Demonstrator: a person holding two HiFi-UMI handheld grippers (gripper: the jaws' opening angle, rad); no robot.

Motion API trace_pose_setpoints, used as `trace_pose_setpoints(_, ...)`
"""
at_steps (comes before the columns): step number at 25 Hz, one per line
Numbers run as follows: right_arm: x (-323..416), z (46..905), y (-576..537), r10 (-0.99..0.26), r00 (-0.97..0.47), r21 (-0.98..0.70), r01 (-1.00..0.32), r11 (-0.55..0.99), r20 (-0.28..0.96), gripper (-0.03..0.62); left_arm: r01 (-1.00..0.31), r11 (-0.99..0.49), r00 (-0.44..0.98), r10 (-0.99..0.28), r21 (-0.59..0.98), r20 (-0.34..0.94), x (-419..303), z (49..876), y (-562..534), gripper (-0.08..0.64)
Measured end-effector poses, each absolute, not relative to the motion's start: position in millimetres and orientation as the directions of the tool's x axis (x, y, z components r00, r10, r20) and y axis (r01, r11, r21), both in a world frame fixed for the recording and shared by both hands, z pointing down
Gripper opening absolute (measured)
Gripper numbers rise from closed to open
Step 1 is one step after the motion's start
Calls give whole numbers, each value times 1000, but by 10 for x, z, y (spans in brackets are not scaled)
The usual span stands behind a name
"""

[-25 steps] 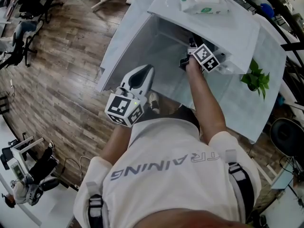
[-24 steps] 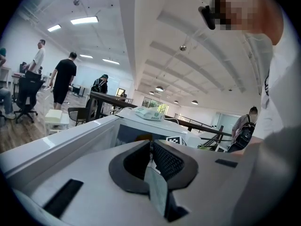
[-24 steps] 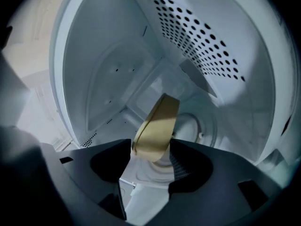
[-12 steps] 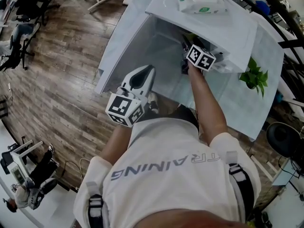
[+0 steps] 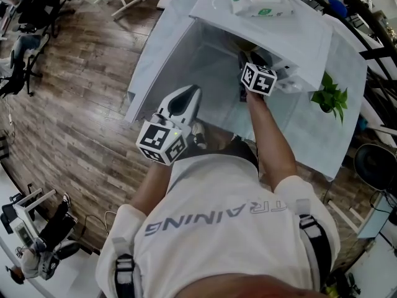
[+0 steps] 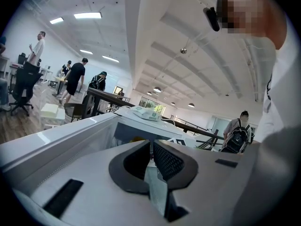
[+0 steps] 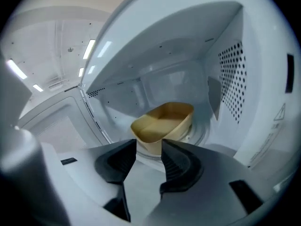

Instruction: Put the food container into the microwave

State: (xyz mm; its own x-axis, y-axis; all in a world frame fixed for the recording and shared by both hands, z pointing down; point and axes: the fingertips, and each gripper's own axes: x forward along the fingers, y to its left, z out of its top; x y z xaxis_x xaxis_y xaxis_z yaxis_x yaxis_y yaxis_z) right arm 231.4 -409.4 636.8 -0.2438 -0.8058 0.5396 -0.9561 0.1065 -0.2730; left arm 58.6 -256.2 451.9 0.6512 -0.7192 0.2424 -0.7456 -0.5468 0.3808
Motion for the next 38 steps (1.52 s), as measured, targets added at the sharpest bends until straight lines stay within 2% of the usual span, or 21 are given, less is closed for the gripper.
trace_pose_setpoints(5,2329,6112,-3923,-837,-237,-243,-961,129,493,126,-724,-573,675,-705,385,219,597,4465,-2561,49)
trace_pose_setpoints(9,2304,5843,-3667,-861,-246,-247,-958,146,445,46,-705,-596,694,-691,384,201,611,4398,-2531,49)
trace_pose_setpoints(12,2317,5624,-3454,-877,-259,-259,-952,161,405,25,-681,-627,719,-672,379,179,670,4347,-2540,49)
trace_pose_setpoints(23,2306,4780,-2720,-928,-269,-289,-938,192,257,23,-619,-713,779,-612,331,139,795,4162,-2515,49)
trace_pose_setpoints(32,2369,3994,-2212,-973,-197,-145,-973,180,119,21,-570,-781,819,-565,256,99,922,4000,-2501,49)
trace_pose_setpoints(38,2422,3872,-2094,-982,-165,-128,-980,152,96,21,-538,-799,839,-537,268,81,952,3932,-2460,49)
